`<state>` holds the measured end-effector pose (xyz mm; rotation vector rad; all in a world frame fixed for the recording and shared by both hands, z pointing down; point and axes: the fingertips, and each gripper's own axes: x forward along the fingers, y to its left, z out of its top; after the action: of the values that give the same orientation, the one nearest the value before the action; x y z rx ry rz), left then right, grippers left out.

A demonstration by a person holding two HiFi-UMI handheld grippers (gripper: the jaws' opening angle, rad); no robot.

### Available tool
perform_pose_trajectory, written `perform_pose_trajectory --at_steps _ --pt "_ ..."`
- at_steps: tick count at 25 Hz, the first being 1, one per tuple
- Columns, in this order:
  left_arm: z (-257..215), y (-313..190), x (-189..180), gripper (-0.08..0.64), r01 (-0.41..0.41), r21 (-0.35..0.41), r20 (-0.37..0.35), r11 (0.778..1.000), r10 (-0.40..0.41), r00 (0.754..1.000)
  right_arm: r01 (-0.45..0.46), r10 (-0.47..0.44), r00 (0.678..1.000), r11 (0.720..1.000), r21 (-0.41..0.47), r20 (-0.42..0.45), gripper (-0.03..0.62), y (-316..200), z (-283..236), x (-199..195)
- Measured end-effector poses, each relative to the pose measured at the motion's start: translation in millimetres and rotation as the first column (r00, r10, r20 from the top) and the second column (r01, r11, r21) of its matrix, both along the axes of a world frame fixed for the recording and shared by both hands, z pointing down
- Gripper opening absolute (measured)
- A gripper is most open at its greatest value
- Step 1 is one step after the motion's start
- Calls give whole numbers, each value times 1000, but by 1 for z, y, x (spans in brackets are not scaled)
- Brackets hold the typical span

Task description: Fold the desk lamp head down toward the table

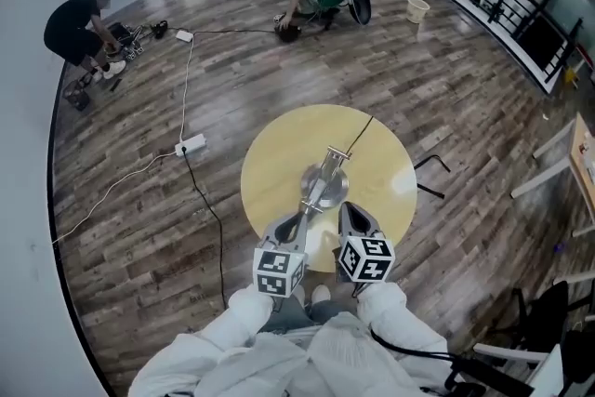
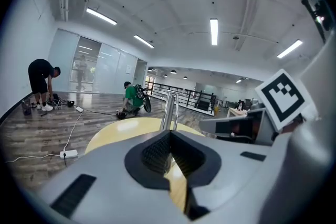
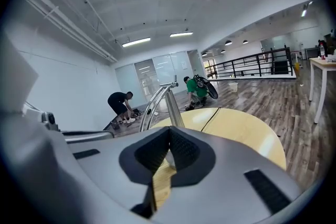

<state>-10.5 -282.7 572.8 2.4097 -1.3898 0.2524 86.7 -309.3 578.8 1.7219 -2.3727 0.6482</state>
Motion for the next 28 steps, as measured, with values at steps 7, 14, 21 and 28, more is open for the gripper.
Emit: perform_pose_trajectory --at_steps 7,14,21,28 --pt "-16 12 -4 3 23 22 4 999 -24 1000 -41 40 999 999 35 36 14 27 -17 4" --pt "-28 54 8 3 50 61 40 997 -52 998 -33 32 999 997 70 17 14 75 -28 12" --pt "-43 100 23 3 58 91 63 994 -64 996 18 -21 999 993 118 27 14 126 -43 12" --pt "-50 135 21 3 71 79 62 994 -76 995 15 -18 1000 992 125 24 14 157 -51 5"
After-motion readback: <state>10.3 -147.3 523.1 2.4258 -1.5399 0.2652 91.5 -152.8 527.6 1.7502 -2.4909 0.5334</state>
